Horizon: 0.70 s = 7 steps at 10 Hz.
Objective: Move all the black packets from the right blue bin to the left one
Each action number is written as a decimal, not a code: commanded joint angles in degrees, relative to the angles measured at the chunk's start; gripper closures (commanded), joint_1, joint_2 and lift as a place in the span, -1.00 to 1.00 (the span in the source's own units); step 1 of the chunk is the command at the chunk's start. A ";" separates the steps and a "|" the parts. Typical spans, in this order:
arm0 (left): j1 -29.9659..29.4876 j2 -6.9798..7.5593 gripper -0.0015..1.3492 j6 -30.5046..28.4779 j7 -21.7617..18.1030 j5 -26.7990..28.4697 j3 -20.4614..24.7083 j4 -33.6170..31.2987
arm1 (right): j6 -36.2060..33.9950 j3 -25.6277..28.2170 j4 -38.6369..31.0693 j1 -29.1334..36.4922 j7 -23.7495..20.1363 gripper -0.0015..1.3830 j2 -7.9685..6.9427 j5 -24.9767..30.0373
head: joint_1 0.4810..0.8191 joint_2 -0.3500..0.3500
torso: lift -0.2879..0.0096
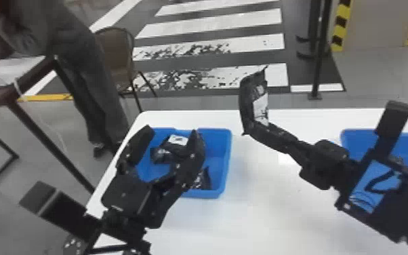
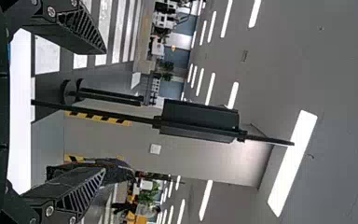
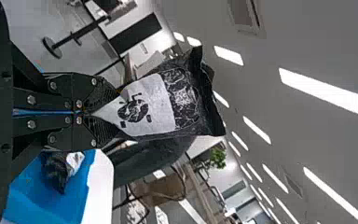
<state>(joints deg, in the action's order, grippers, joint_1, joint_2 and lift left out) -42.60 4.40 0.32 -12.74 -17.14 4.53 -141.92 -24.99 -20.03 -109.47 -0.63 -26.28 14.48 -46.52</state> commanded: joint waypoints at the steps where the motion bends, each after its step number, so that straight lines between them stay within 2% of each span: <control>1: 0.14 0.00 -0.79 -0.60 0.00 0.00 -0.19 0.10 | -0.32 -3.74 0.42 -0.92 0.00 0.66 0.46 -1.81 | 0.25 0.92 | -0.01; 2: 0.14 0.00 -0.79 -0.74 -0.09 0.00 -0.19 -0.04 | -0.46 -6.82 0.98 -1.77 0.00 0.66 0.73 -3.53 | 0.27 1.00 | -0.01; 4: 0.42 0.26 -0.79 -1.44 -0.18 0.00 -0.64 0.10 | -0.46 -11.97 1.82 -4.02 0.09 0.66 1.52 -5.13 | 0.27 1.00 | -0.01; 7: 0.56 0.26 -0.79 -2.43 -0.35 -0.11 -0.76 0.10 | -0.46 -16.54 2.39 -5.56 0.00 0.66 1.87 -6.73 | 0.27 1.00 | -0.01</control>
<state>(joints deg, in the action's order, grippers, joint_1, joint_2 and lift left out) -42.04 4.66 -1.87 -13.15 -17.20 3.76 -141.84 -25.45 -35.75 -107.17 -5.89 -26.27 16.29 -52.91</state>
